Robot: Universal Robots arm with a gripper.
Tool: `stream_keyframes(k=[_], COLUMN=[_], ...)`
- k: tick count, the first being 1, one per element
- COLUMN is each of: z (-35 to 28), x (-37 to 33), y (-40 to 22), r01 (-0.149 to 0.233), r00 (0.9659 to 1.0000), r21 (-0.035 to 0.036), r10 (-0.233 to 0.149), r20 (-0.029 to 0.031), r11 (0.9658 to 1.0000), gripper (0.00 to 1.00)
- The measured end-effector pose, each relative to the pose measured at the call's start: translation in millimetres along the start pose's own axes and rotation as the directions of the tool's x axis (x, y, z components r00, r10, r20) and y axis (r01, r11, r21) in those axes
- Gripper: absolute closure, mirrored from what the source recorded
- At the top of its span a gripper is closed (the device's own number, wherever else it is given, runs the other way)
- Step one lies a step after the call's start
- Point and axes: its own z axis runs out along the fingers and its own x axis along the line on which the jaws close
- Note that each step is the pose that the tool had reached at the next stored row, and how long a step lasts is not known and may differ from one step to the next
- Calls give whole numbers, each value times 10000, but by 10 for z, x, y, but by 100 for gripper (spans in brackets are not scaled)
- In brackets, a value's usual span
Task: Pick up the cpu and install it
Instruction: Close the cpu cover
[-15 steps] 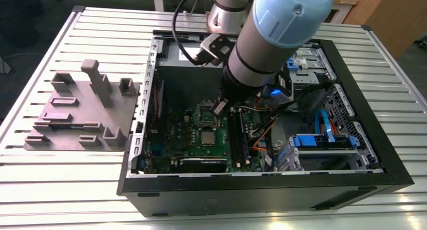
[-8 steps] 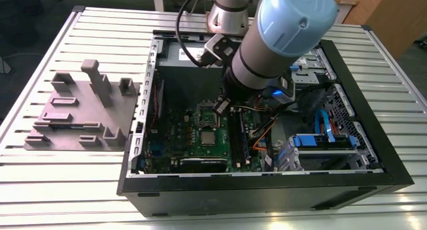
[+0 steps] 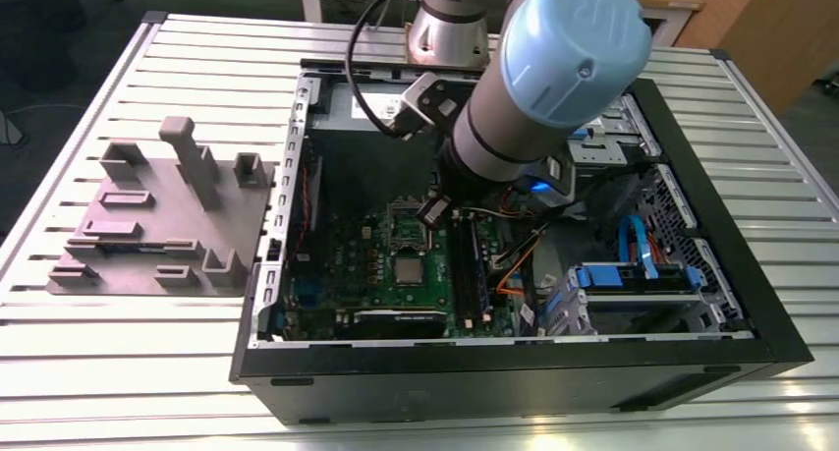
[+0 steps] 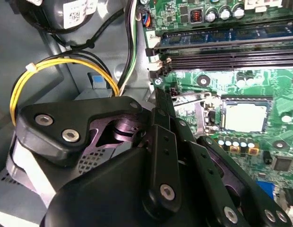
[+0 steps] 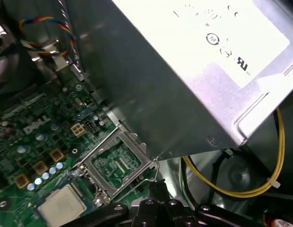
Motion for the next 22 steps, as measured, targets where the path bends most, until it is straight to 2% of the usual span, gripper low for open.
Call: stream_keyframes(k=[4, 9, 14, 22], z=[48, 91, 143, 206], x=[-9, -28, -49, -41], y=[0, 12, 21, 8], r01=[-64, -63, -60, -37], r00=[10000, 9998, 9998, 9994], r21=[-17, -124, -144, -254], r10=[64, 65, 63, 46], r20=[59, 189, 212, 337], r11=[10000, 9999, 9999, 9997], gripper=[89, 89, 89, 89])
